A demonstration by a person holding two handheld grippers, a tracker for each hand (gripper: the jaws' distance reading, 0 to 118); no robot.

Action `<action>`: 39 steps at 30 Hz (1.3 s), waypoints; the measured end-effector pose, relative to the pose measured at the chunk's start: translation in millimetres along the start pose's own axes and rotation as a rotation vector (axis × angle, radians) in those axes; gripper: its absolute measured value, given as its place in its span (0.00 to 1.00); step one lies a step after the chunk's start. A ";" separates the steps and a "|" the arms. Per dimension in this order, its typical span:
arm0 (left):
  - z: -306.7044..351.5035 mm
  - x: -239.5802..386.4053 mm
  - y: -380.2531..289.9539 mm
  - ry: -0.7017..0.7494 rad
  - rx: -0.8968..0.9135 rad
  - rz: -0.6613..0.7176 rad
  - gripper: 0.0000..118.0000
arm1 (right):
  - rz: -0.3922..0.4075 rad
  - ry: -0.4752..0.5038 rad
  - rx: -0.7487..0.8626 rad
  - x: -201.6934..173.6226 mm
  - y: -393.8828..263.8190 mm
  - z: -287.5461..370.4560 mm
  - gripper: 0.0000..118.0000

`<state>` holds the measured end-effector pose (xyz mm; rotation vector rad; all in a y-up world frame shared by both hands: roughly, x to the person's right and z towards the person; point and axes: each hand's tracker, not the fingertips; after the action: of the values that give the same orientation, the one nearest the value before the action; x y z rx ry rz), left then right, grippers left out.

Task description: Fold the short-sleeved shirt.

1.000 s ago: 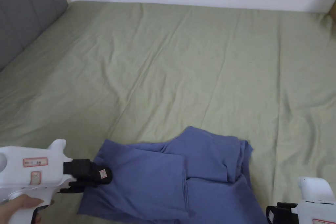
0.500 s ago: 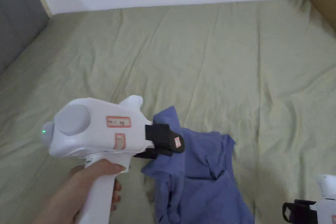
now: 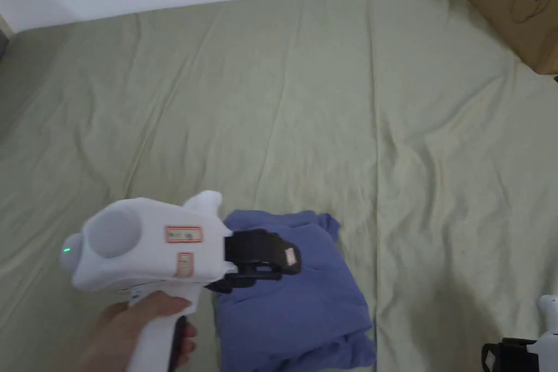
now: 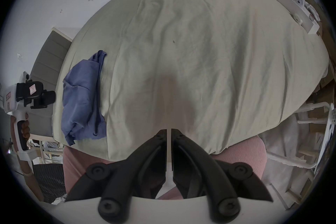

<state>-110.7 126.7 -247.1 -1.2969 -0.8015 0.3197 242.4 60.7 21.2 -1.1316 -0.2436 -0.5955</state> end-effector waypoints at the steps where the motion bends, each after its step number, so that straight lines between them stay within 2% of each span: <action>1: 11.7 -7.1 -0.7 0.018 0.043 0.004 0.45 | -0.002 -0.001 0.000 -0.6 0.1 -0.4 0.04; 2: 20.0 -8.6 -0.9 0.040 0.067 0.003 0.18 | -0.002 0.002 0.001 -1.4 0.1 -0.7 0.04; 3: 23.0 -15.6 -1.6 0.089 0.076 0.013 0.01 | -0.001 0.008 0.005 -3.4 0.3 -0.9 0.04; 5: 24.3 -27.1 -3.3 0.141 0.068 0.030 0.01 | 0.006 0.020 0.008 -8.9 2.7 -2.2 0.04; 11: -22.9 -16.1 -11.3 0.012 0.011 0.046 0.01 | 0.035 0.043 0.012 -23.2 6.6 -5.4 0.04; 17: -112.9 6.1 -21.0 -0.010 -0.154 0.043 0.01 | 0.039 0.044 0.009 -25.6 4.4 -3.3 0.04; 24: -152.2 42.8 -38.2 -0.074 -0.216 -0.027 0.01 | 0.035 0.024 0.002 -21.4 1.7 0.8 0.04; 27: -134.2 33.4 -40.0 -0.068 -0.181 -0.018 0.01 | 0.039 0.021 0.012 -22.8 2.2 9.4 0.04; 31: -71.4 6.2 -40.3 -0.098 -0.052 -0.022 0.01 | 0.067 0.038 0.029 -32.2 9.1 16.9 0.04; 36: 14.1 -54.3 -56.9 -0.148 0.153 0.099 0.01 | 0.159 0.085 0.046 -75.8 21.0 15.6 0.04; 39: 38.4 -96.6 -73.0 -0.139 0.179 0.152 0.02 | 0.259 0.153 0.055 -118.4 31.9 10.4 0.04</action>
<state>-220.2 74.0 -210.0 -1.1780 -0.7740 0.5959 164.3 117.4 -55.1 -1.0392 0.0189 -0.4392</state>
